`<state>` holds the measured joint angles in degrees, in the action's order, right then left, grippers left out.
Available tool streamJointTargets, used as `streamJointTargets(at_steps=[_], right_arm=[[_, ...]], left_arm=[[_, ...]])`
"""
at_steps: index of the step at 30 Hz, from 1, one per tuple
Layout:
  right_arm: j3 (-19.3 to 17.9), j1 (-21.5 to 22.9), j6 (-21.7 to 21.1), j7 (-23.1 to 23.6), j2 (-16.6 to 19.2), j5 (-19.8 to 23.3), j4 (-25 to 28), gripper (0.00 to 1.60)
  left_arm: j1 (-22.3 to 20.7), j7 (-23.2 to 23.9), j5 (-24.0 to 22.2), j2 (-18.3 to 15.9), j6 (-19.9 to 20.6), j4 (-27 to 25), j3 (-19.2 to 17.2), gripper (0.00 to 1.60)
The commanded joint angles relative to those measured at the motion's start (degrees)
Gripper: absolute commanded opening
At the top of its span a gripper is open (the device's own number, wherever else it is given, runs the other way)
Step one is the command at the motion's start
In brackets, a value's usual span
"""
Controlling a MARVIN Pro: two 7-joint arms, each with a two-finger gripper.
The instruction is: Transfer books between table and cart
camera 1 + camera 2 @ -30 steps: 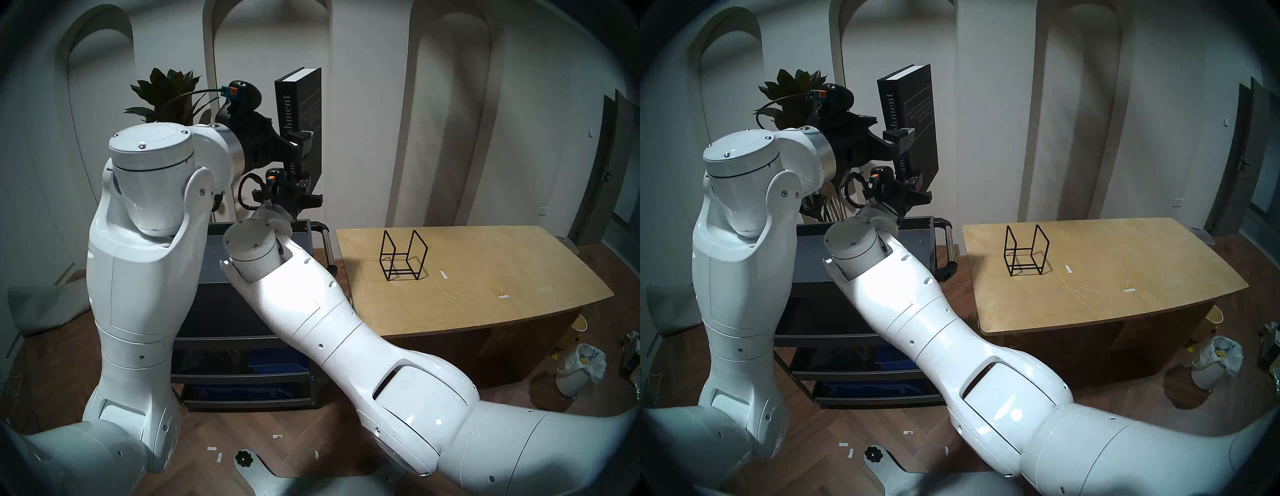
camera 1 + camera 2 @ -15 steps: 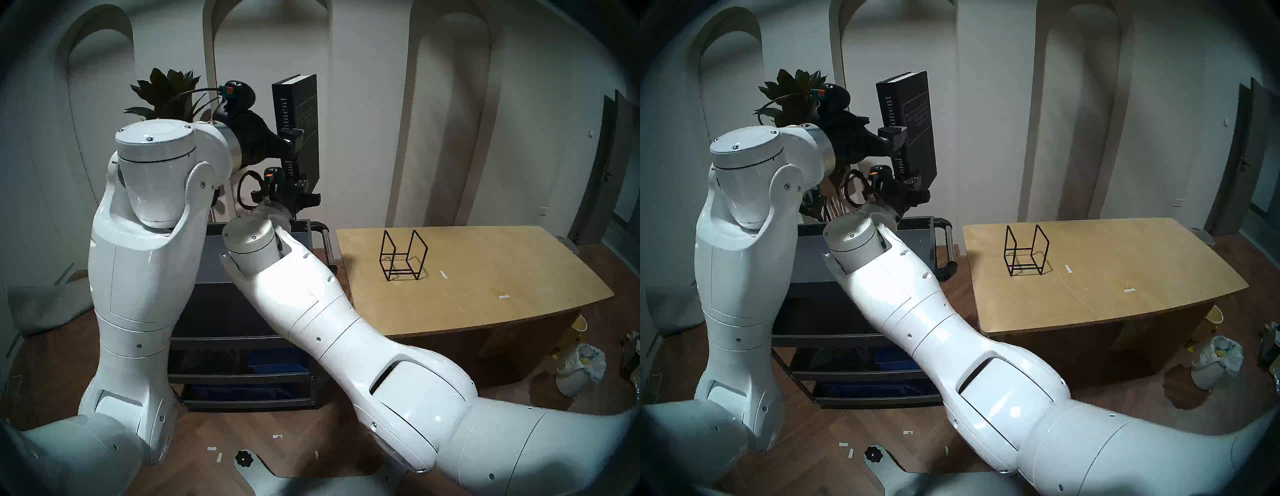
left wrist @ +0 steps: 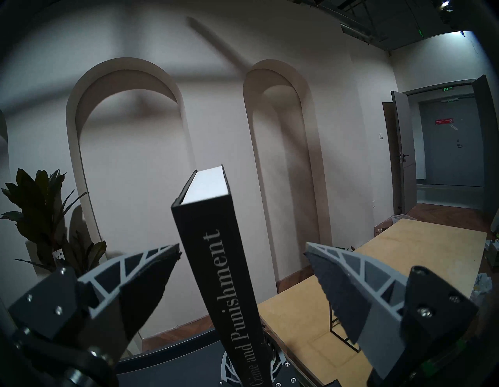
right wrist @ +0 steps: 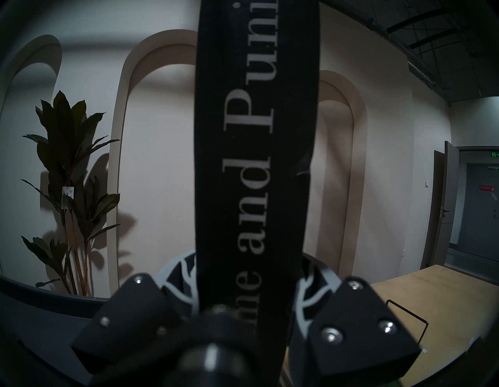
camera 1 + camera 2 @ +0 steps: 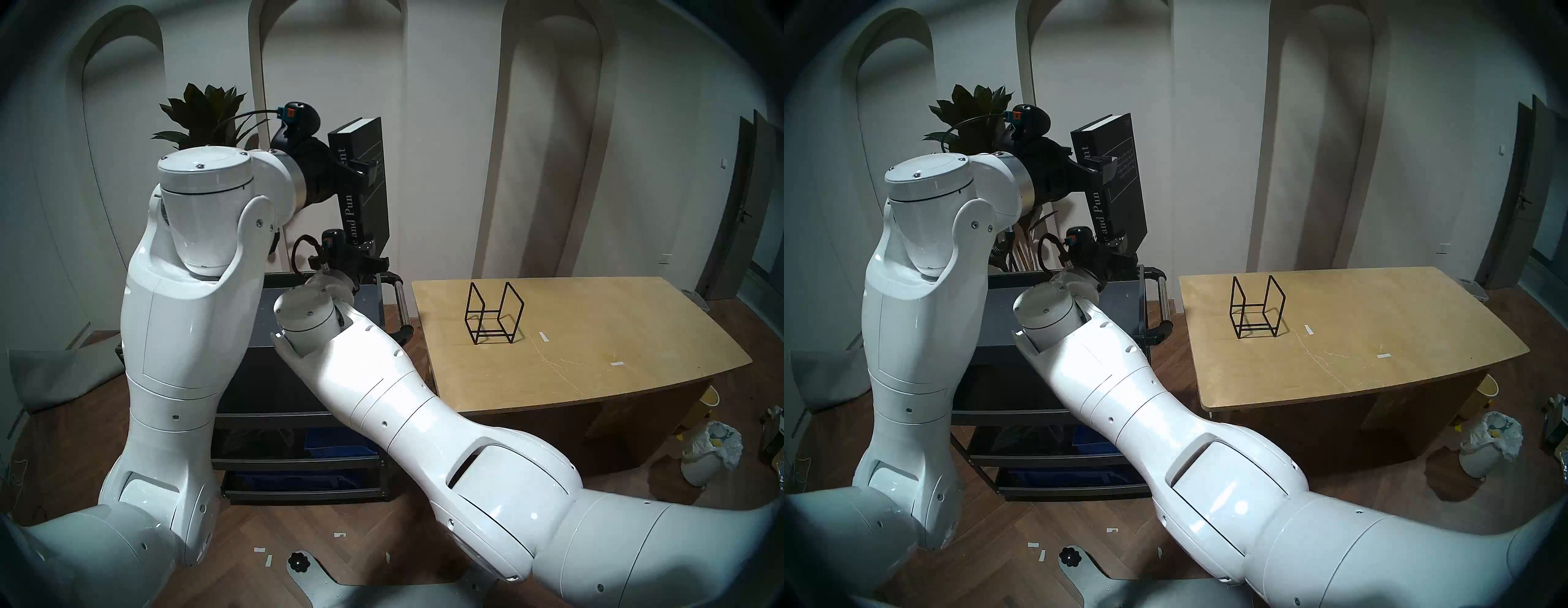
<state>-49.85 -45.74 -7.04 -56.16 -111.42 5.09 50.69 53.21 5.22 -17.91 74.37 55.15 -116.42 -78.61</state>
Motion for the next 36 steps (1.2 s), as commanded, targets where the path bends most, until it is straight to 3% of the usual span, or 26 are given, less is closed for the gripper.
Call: streamJointTargets(at_steps=[1, 8, 36], right_arm=[[-0.4, 3.4, 5.3, 1.1, -2.2, 0.4, -5.6, 0.00], [-1.3, 5.3, 8.8, 2.1, -3.3, 0.9, -11.3, 0.00], [-2.9, 8.8, 18.6, 5.2, -3.6, 1.8, -23.9, 0.00]], left_arm=[[-2.7, -0.7, -0.4, -0.1, -0.1, 0.9, 0.1, 1.60], [-3.2, -1.5, -0.5, 0.1, -0.1, 3.2, 1.1, 1.60], [-5.2, -4.3, -2.9, 3.3, -0.1, 9.6, 1.5, 1.60]])
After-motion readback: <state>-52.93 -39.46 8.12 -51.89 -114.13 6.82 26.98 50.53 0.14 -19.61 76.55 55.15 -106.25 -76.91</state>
